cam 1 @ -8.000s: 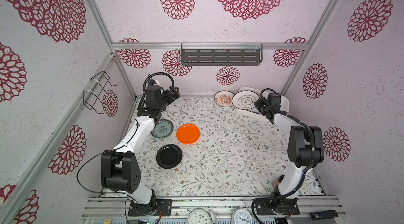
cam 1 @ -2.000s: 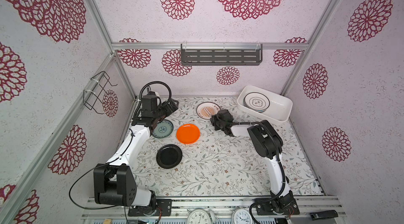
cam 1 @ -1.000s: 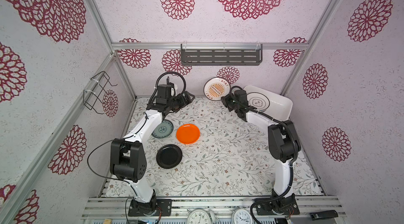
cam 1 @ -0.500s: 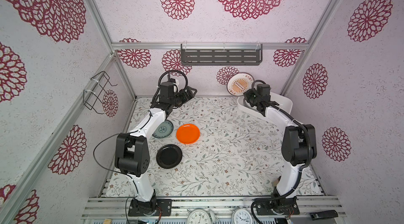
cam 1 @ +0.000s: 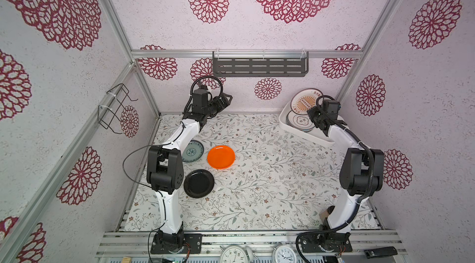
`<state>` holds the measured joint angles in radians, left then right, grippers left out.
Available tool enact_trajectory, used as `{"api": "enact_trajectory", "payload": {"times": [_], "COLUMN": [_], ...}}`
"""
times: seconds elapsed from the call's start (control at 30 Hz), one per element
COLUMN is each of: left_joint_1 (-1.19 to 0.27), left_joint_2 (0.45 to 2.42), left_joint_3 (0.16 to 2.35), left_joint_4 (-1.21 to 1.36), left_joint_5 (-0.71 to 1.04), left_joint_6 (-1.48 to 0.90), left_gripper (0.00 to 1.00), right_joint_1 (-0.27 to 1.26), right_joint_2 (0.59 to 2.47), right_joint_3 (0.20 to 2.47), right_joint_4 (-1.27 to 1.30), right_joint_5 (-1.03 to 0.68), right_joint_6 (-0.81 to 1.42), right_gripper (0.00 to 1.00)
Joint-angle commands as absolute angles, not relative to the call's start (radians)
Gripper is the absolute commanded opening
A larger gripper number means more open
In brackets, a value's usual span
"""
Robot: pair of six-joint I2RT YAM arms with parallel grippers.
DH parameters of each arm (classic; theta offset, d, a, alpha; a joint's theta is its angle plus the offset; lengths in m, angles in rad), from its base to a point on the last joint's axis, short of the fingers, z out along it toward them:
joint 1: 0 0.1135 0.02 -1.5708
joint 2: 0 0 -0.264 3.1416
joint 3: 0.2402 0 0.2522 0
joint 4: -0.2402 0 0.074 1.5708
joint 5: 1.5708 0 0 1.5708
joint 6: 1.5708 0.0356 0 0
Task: Place the plates into the plastic bin on the countertop
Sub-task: 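Carry the sunburst plate with the right gripper over the white bin, then lower the sunburst plate into the bin against the stack with the right gripper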
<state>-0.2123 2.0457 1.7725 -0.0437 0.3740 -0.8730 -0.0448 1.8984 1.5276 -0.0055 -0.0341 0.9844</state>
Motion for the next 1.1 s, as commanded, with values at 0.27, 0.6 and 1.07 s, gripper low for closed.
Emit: {"api": "enact_trajectory", "payload": {"times": [0.27, 0.6, 1.07], "left_joint_1": [-0.193, -0.18, -0.175], "left_joint_2": [2.137, 2.142, 2.091], "left_joint_3": [1.866, 1.846, 1.738], "left_joint_4": [-0.035, -0.02, 0.048], "left_joint_5": [0.352, 0.334, 0.321], "left_joint_6": [-0.898, -0.915, -0.939], "left_gripper": [0.97, 0.97, 0.97], "right_joint_1": [-0.121, -0.121, -0.118], "right_joint_2": [2.002, 2.116, 2.162], "right_joint_3": [1.615, 1.673, 1.671], "right_joint_4": [0.043, 0.013, 0.004], "right_joint_5": [-0.108, -0.206, -0.264], "right_joint_6": [0.965, 1.039, 1.089], "right_gripper": [0.0, 0.0, 0.0]}}
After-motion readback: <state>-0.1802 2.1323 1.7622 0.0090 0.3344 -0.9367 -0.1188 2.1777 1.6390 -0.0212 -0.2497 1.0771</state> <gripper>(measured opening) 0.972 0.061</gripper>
